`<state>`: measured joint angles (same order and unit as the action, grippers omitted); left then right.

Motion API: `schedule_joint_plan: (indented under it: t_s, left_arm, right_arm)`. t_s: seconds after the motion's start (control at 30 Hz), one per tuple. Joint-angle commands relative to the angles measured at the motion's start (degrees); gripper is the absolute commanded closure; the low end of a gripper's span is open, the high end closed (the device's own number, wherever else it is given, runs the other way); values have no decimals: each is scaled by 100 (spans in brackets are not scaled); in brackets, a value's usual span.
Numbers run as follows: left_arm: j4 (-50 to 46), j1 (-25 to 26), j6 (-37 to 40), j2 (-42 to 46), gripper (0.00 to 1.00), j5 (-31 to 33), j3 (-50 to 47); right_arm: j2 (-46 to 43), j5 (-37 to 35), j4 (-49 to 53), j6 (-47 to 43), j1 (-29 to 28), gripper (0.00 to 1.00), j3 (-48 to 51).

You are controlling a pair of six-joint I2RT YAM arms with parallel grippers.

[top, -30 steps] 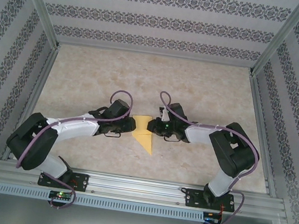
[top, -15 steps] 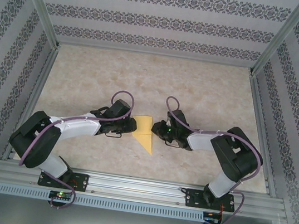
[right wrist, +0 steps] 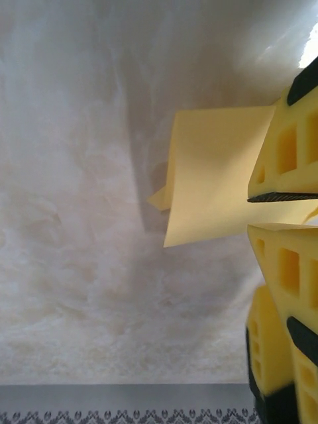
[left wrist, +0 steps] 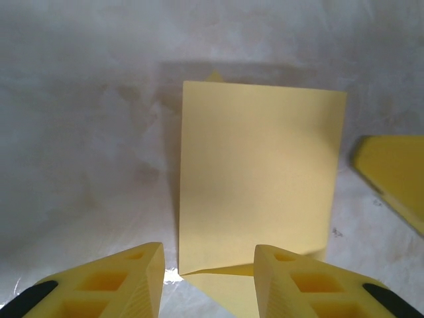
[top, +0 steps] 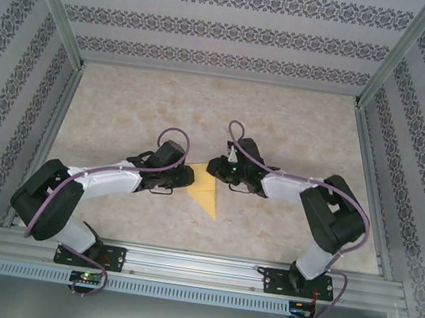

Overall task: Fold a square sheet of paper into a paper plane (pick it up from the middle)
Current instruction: Turn over the paper at the center of the table, then fold the wing for the fifth time at the center of the table.

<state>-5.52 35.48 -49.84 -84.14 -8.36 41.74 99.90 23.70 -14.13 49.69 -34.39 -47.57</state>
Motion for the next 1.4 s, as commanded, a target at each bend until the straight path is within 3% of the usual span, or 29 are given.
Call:
schedule_joint_plan:
  t_s: [0.0,0.2,0.4,0.67,0.93,1.13,1.37]
  left_arm:
    - [43,-68,-43,209,58,133,-110]
    - [43,-68,-39,258,58,159,-128]
    - [117,-68,-9,157,58,94,-82]
    - [249,-66,-44,146,58,-7,-156]
    - [337,-85,-122,67,58,-49,-168]
    - [430,-114,-174,-183,57,-279,-88]
    - [535,-112,-228,-452,57,-470,12]
  right_arm:
    - [493,267,134,-58,-50,82,-180]
    - [548,-777,493,270,-39,83,72]
    - [212,-1462,-62,803,-316,83,640]
    - [-646,-945,49,167,-84,80,672]
    - [-1534,204,230,-231,-168,82,1078]
    - [-1564,739,240,-183,-283,84,1294]
    - [-1188,703,290,-245,-319,85,1318]
